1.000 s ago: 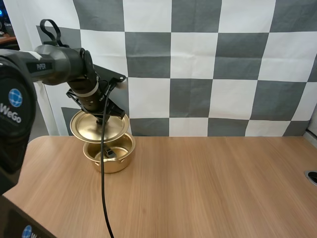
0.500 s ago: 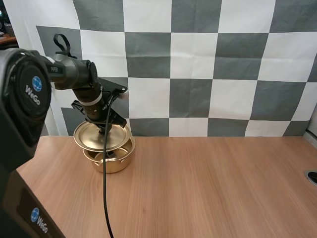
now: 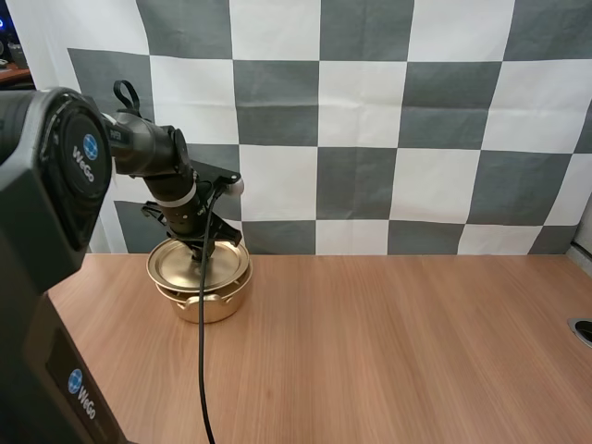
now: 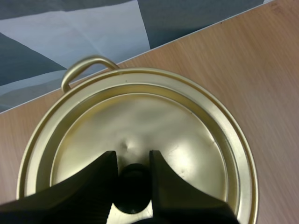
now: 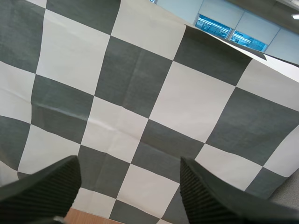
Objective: Open the pot, put the car inside, and close it
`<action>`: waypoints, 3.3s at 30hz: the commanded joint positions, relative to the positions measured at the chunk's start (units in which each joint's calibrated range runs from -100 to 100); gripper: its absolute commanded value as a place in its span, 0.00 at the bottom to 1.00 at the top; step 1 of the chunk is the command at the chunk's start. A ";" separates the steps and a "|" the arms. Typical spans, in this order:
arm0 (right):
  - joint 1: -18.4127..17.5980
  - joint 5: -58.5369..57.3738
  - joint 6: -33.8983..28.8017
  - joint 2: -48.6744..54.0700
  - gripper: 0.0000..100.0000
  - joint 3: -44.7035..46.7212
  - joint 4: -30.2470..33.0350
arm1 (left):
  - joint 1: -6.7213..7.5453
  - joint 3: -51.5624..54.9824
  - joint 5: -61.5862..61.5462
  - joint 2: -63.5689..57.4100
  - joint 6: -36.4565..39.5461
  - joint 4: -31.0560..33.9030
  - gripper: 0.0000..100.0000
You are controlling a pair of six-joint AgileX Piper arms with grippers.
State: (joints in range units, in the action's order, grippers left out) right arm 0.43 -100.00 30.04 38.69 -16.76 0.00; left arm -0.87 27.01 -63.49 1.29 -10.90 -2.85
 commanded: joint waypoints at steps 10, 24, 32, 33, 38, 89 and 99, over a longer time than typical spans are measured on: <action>0.04 0.00 -0.02 0.02 1.00 0.02 0.00 | 0.00 0.01 -0.21 2.61 -0.03 -1.28 0.00; 0.04 0.00 0.08 0.02 1.00 0.02 0.00 | 0.00 0.01 -0.57 3.21 0.76 -1.35 0.00; 0.04 0.00 0.08 0.02 1.00 0.02 0.00 | 0.00 0.01 -0.18 3.21 1.13 -1.40 0.36; 0.04 0.00 0.08 0.02 1.00 0.02 0.00 | 0.00 0.01 -0.18 3.21 1.13 -1.40 0.38; 0.04 0.00 0.08 0.02 1.00 0.02 0.00 | 0.00 0.01 -0.18 3.21 1.03 -1.16 0.46; 0.04 0.00 0.48 0.02 1.00 0.02 -0.79 | -0.28 -11.89 -1.13 -19.05 1.63 -0.28 0.00; 0.04 0.00 -4.69 0.02 0.00 0.02 -2.26 | -0.28 -12.09 4.48 -35.96 7.11 6.54 0.00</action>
State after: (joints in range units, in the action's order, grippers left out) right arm 0.43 -100.00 26.03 38.69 -16.76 -2.06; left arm -1.12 14.97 -59.00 -30.35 -3.83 2.98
